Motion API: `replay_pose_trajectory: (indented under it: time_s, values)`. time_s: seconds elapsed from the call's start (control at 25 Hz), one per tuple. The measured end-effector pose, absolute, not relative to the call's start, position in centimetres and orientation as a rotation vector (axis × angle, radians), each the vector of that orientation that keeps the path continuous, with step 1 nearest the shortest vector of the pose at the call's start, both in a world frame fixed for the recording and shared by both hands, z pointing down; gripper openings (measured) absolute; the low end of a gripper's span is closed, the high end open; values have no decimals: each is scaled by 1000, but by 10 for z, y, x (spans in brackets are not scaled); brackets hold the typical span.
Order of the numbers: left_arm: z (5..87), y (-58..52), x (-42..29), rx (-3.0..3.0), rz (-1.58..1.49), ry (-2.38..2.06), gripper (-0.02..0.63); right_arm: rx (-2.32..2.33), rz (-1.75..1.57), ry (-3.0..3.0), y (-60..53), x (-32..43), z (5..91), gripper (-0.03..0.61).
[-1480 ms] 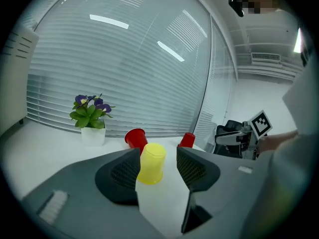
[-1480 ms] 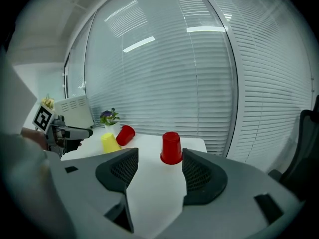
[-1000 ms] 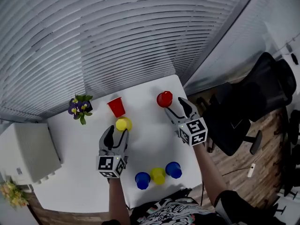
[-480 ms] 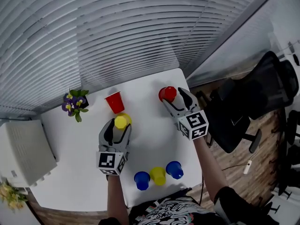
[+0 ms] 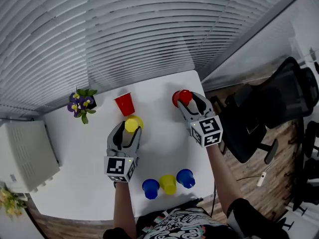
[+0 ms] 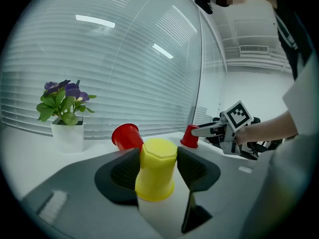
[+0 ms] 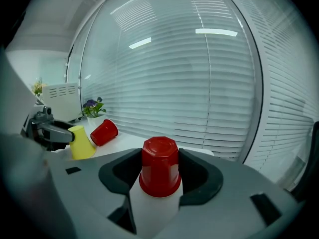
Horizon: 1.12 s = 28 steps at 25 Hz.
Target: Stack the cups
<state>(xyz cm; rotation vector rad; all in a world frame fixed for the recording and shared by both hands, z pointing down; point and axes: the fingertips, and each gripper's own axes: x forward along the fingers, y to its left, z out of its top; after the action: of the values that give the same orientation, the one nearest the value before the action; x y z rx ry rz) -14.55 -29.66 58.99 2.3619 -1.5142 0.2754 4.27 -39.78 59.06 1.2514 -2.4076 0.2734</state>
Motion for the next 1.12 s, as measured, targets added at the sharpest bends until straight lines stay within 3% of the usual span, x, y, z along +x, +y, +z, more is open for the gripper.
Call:
replay_pose_trajectory:
  time_s: [1.12]
  values:
    - [531,-253,-142,2392,283,-1602,227,1235,249,-2490,-319,44,532,224]
